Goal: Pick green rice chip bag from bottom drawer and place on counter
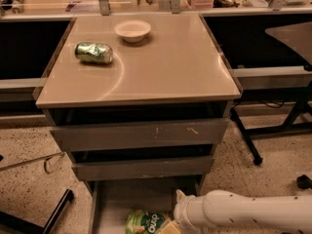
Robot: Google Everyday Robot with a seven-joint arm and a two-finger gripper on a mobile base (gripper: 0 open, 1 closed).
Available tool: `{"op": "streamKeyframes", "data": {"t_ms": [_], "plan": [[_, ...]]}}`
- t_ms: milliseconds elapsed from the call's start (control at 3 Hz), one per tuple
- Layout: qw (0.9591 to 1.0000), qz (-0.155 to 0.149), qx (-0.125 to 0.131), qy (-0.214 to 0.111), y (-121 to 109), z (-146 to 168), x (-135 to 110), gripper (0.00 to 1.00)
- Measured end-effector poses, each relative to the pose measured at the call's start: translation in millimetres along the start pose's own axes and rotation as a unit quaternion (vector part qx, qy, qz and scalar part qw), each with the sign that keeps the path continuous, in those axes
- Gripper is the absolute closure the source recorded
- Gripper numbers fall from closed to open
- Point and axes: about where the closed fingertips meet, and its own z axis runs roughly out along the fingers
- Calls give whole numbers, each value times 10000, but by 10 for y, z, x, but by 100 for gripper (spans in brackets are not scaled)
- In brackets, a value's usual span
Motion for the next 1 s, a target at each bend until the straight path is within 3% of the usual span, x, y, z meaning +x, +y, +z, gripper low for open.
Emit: {"op": "streamKeyframes", "data": {"t_ms": [333, 667, 1000], "plan": [[9995, 269, 18, -183, -6, 258, 114, 0], [9995, 269, 18, -183, -6, 259, 114, 0], [9989, 384, 61, -262, -149, 528, 267, 0]]}}
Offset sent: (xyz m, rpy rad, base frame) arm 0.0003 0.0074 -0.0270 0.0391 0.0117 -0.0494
